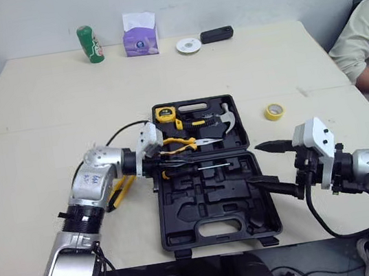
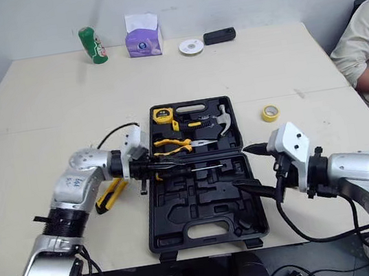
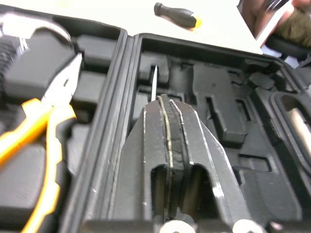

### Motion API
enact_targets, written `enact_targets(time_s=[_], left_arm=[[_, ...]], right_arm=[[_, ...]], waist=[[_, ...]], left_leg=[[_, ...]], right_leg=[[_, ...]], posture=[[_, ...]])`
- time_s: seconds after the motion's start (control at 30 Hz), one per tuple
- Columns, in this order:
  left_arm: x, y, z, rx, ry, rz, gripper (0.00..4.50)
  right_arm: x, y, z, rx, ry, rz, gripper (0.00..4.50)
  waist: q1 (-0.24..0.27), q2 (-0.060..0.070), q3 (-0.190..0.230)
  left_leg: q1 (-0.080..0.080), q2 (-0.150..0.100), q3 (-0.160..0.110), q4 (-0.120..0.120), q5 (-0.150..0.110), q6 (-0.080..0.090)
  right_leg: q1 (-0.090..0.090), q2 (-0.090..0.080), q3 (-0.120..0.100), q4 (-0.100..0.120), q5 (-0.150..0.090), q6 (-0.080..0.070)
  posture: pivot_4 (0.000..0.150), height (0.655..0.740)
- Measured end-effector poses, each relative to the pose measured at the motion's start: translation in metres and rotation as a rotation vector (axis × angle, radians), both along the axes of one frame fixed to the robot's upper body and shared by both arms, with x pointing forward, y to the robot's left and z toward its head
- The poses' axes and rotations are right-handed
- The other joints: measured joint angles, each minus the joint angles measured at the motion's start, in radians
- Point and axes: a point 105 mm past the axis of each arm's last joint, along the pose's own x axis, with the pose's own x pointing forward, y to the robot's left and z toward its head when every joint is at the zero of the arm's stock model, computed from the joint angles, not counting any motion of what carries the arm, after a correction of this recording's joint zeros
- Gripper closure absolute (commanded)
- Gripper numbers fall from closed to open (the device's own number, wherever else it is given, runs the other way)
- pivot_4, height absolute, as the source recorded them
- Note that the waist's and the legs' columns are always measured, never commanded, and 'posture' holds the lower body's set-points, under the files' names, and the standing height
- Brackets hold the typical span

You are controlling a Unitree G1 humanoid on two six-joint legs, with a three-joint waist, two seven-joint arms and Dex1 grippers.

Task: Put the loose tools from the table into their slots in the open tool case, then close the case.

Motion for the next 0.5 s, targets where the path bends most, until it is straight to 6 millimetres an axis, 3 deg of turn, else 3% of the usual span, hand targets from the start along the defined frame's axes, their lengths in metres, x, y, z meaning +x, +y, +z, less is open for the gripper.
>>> enact_targets(time_s=[0.33, 0.5], left_arm=[[0.006, -0.003, -0.016, 0.086, -0.051, 0.023, 4.46], [0.007, -0.007, -0.022, 0.183, -0.114, 0.013, 4.46]], right_arm=[[0.001, 0.001, -0.001, 0.005, 0.008, 0.001, 0.0], [0.0, 0.003, -0.001, 0.037, 0.016, 0.002, 0.0]], waist=[[-0.002, 0.0, 0.0], [-0.002, 0.001, -0.003]], left_leg=[[0.001, 0.0, 0.0, 0.0, 0.0, 0.0], [0.01, 0.001, -0.002, -0.001, -0.002, 0.001]], right_leg=[[0.001, 0.0, 0.0, 0.0, 0.0, 0.0], [0.012, -0.001, -0.002, -0.004, 0.0, 0.0]], posture=[[0.15, 0.7316], [0.15, 0.7316]])
